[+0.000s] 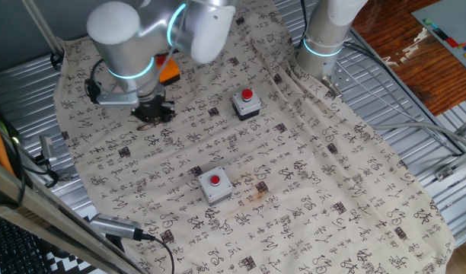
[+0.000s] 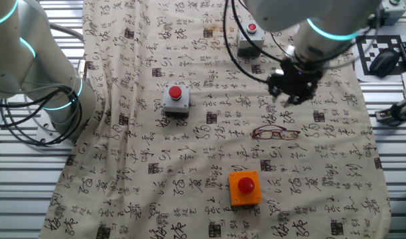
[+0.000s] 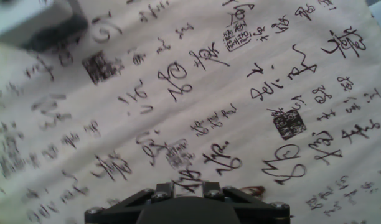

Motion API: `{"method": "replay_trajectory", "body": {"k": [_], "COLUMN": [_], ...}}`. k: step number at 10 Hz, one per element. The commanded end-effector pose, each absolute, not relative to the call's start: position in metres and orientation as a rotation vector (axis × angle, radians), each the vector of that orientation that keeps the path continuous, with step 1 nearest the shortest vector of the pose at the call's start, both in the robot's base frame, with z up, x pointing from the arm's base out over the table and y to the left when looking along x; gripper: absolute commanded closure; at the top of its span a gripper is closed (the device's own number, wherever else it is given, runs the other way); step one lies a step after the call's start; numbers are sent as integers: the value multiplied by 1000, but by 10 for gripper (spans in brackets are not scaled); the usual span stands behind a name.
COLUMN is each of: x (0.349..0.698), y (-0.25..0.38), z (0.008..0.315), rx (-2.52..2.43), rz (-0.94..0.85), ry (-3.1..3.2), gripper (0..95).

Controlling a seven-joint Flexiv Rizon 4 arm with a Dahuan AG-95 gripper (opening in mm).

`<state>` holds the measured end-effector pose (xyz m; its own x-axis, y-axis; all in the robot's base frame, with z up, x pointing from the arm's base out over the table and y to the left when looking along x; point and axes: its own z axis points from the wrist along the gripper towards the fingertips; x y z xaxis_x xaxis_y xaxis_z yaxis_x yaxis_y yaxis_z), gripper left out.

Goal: Unfold the leg of the glasses (with one hand)

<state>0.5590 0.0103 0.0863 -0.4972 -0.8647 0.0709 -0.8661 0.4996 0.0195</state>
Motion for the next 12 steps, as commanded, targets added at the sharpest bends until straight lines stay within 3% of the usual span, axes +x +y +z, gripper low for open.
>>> {"method": "replay_trajectory", "body": {"k": [1,9,12], "x": [554,556,563], "y": [15,12,-16], "z": [87,88,95], "rx": [1484,1445,1298], "rz": [41,92,78], "ry": [-2686,-2744,-2798], "gripper": [570,570,570]}}
